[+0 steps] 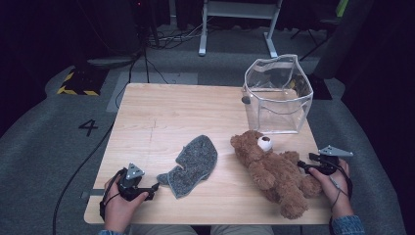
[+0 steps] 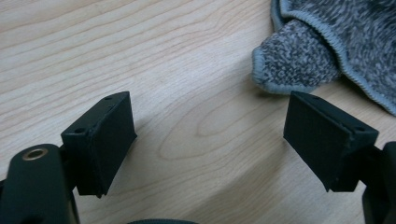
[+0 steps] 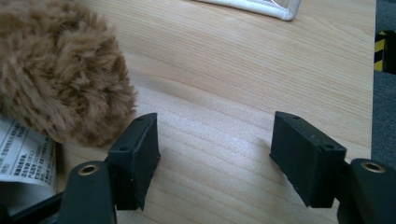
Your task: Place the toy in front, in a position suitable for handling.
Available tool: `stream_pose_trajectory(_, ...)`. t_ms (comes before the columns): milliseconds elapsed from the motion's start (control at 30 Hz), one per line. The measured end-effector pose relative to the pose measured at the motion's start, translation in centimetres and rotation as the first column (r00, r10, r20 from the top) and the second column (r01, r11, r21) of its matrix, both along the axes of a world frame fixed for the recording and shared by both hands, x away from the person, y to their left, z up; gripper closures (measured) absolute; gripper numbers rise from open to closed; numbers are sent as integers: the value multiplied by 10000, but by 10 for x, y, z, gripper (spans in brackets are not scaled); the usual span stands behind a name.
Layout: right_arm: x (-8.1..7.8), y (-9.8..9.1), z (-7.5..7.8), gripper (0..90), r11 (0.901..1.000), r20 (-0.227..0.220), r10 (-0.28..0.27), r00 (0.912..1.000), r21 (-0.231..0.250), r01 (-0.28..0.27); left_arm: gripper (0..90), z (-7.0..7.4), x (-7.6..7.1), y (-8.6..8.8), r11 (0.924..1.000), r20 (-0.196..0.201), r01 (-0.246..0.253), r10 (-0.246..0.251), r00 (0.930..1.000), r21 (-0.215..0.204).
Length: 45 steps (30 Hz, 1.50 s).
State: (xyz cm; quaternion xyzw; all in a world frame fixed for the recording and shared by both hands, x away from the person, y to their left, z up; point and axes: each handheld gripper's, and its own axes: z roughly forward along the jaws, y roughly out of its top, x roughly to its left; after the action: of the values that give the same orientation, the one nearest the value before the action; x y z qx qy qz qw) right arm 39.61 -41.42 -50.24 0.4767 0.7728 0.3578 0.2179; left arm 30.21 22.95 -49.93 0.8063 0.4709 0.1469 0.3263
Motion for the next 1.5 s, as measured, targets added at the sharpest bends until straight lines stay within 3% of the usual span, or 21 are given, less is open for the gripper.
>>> stream_pose_trajectory(200, 0, 0, 0, 325, 10000, -22, -10, 10000, 29, 10, 168, -1, -2, -1, 9997, 122, 42, -45, 9999, 223)
stream_pose_trajectory(367, 0, -1, 0, 325, 10000, -18, 43, 10000, -70, -43, 230, 4, -4, -1, 9999, 237, -59, 62, 9997, -136)
stream_pose_trajectory(500, -3, -7, 2, 338, 9993, -82, -82, 9999, 358, 85, 246, 18, -6, -6, 9990, 611, 41, -14, 9981, -436)
stream_pose_trajectory(633, -15, -16, 28, 331, 9976, 277, -252, 9993, 646, 234, 249, 29, -7, -16, 9986, 833, 354, -320, 9960, -393)
stream_pose_trajectory(733, -30, -7, 57, 317, 9927, 523, 216, 9984, 1178, -276, 248, 34, -6, -23, 9976, 864, 562, -526, 9949, -405)
stream_pose_trajectory(767, -30, -7, 57, 317, 9927, 523, 216, 9984, 1178, -276, 249, 34, -6, -23, 9976, 864, 562, -526, 9949, -405)
stream_pose_trajectory(800, -40, 7, 74, 310, 9873, 726, 801, 9941, 1313, -892, 249, 37, -5, -27, 9976, 926, 618, -589, 9940, -295)
stream_pose_trajectory(833, -40, 7, 74, 310, 9873, 726, 801, 9941, 1313, -892, 249, 37, -5, -27, 9976, 926, 618, -589, 9940, -295)
stream_pose_trajectory(867, -46, 20, 82, 300, 9803, 813, 1258, 9887, 1430, -1365, 250, 40, -4, -32, 9965, 936, 777, -745, 9928, -312)
stream_pose_trajectory(967, -51, 32, 87, 296, 9719, 756, 1586, 9844, 1638, -1692, 251, 43, -4, -37, 9956, 1021, 906, -876, 9909, -254)
stream_pose_trajectory(1000, -56, 47, 91, 278, 9585, 651, 2007, 9775, 1931, -2097, 251, 46, -5, -41, 9941, 1019, 1045, -1009, 9897, -300)
stream_pose_trajectory(1067, -57, 52, 92, 267, 9552, 616, 2167, 9743, 1928, -2247, 252, 47, -6, -43, 9931, 1028, 1134, -1099, 9886, -288)
stream_pose_trajectory(1100, -59, 63, 91, 248, 9502, 390, 2451, 9687, 1890, -2480, 252, 48, -6, -45, 9935, 1042, 1106, -1071, 9888, -284)
stream_pose_trajectory(1133, -57, 77, 85, 209, 9523, -132, 2578, 9661, 1724, -2518, 252, 49, -7, -46, 9925, 1050, 1195, -1161, 9877, -264)
stream_pose_trajectory(1200, -53, 84, 78, 140, 9538, -565, 2592, 9642, 1720, -2463, 252, 50, -9, -46, 9926, 1032, 1195, -1167, 9878, -206)
stream_pose_trajectory(1233, -49, 88, 71, 115, 9535, -1005, 2577, 9610, 1874, -2361, 252, 49, -10, -46, 9918, 989, 1257, -1227, 9875, -248)
stream_pose_trajectory(1267, -48, 91, 67, 115, 9498, -1241, 2677, 9555, 2004, -2401, 253, 50, -11, -45, 9923, 1007, 1224, -1200, 9877, -176)
stream_pose_trajectory(1333, -48, 104, 58, 121, 9340, -1752, 3182, 9317, 2264, -2765, 253, 49, -13, -43, 9926, 958, 1182, -1152, 9887, -265)
stream_pose_trajectory(1367, -48, 104, 58, 121, 9340, -1752, 3182, 9317, 2264, -2765, 253, 49, -13, -43, 9926, 958, 1182, -1152, 9887, -265)
stream_pose_trajectory(1400, -52, 116, 59, 216, 9257, -1715, 3598, 9171, 1888, -3279, 254, 50, -15, -41, 9944, 997, 1043, -1018, 9898, -194)
stream_pose_trajectory(1500, -54, 121, 67, 447, 9211, -1711, 3871, 9060, 1168, -3714, 255, 50, -17, -40, 9957, 997, 896, -869, 9912, -232)
